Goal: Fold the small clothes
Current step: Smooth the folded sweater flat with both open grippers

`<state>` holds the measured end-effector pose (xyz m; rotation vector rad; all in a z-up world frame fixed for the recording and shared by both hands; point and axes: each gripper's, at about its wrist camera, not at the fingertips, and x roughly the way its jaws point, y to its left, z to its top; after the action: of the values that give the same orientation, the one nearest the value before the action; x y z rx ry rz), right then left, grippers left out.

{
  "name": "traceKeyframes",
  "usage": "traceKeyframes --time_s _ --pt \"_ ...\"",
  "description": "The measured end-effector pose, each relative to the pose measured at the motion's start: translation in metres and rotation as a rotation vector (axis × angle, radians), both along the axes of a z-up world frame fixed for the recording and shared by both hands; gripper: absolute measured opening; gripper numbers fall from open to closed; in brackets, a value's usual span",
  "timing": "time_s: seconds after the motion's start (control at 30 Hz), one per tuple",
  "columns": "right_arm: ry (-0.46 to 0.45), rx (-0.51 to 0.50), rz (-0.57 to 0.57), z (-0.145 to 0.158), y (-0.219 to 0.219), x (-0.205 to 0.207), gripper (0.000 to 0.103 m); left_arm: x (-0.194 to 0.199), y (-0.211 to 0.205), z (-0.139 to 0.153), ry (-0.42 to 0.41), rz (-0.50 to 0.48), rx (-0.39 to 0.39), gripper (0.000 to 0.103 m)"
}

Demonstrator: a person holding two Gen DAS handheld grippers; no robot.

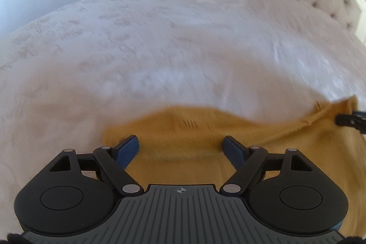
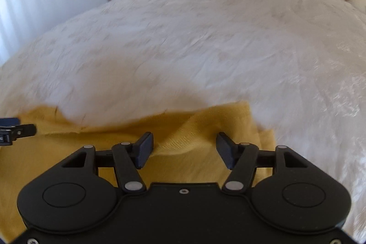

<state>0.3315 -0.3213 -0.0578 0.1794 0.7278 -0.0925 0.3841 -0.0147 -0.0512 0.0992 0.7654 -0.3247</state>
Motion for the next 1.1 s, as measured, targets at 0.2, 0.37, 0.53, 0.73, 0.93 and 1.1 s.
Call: traceKeyframes --time_s 0.2,0.37,0.53,0.73,0.93,1.1 --pt "-0.057 -0.009 -0.004 0.01 -0.006 -0.017 0.065 -0.005 0.007 0.027 -0.061 0.028 -0.033 0.081" --pt "-0.04 -0.06 0.096 0.004 0.024 -0.03 0.065 -0.034 -0.001 0.024 -0.05 -0.039 -0.044 0.081" --pt "0.014 -0.116 0.165 -0.008 0.05 -0.016 0.065 -0.046 -0.02 -0.009 0.031 -0.143 0.039 0.081" --pt "0.084 -0.084 0.114 -0.015 0.051 0.028 0.068 0.005 -0.032 -0.022 0.043 -0.092 0.091 0.092" --pt "0.008 -0.065 0.041 0.008 0.041 0.032 0.068 0.038 -0.017 0.001 0.055 0.047 -0.01 0.091" --pt "-0.007 -0.055 0.102 0.012 0.043 0.001 0.07 0.005 -0.004 0.012 0.044 0.03 -0.068 0.092"
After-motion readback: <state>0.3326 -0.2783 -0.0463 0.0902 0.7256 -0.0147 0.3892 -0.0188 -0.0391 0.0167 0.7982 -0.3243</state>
